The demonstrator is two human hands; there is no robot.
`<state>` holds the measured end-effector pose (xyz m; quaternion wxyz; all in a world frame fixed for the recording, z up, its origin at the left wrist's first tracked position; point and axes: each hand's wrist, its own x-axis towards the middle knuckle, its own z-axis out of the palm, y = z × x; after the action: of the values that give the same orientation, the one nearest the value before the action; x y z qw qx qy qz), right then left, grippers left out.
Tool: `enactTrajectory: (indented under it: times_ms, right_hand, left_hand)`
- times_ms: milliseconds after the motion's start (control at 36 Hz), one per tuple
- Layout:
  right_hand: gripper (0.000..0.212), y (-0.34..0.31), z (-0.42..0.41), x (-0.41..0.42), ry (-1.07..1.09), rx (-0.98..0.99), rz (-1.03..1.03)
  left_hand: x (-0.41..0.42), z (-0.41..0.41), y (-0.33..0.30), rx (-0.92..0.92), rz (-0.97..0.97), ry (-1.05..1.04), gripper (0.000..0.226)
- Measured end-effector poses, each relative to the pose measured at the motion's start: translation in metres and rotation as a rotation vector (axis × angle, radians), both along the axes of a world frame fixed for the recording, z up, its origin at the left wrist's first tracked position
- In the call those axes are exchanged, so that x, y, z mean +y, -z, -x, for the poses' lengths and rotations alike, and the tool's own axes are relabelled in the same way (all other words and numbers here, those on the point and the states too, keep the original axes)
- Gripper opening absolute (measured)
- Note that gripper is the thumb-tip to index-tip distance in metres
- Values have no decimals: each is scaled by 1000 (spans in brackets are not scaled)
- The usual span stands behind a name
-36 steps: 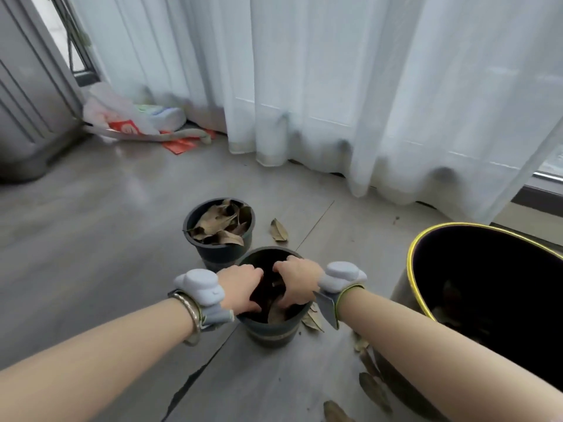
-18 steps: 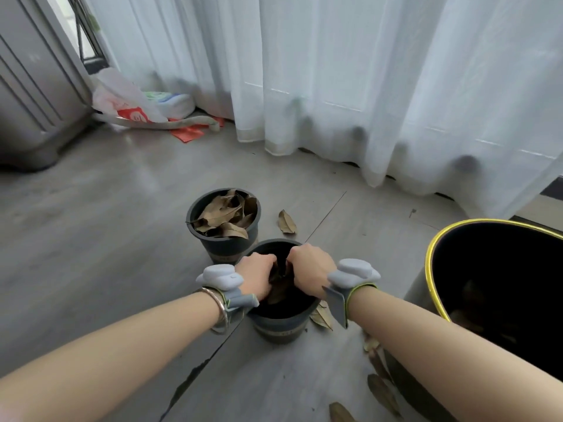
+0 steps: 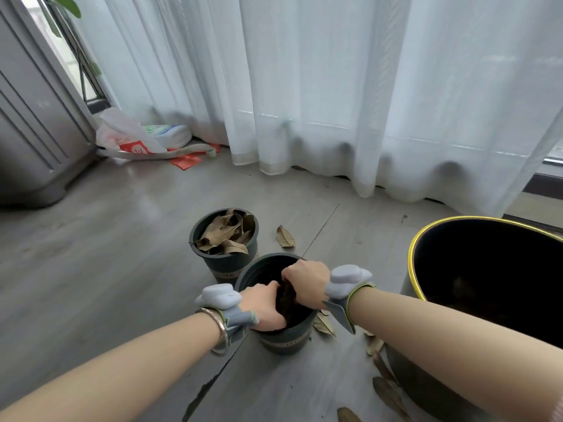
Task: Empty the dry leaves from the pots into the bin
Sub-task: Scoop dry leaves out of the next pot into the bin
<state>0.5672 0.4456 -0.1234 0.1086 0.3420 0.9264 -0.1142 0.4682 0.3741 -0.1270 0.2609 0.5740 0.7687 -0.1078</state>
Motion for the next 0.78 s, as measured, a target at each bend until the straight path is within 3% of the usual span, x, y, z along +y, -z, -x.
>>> enactTrajectory:
  times_ms: [194, 528, 778]
  right_hand:
    - [24, 9, -1, -5, 0, 19, 75]
    - [26, -22, -16, 9, 174, 315, 199]
    - [22, -45, -23, 12, 266, 492, 292]
  left_hand:
    - [7, -14, 7, 195, -88, 4, 33]
    - [-8, 2, -10, -20, -405, -88, 34]
    - [-4, 12, -35, -174, -478, -118, 33]
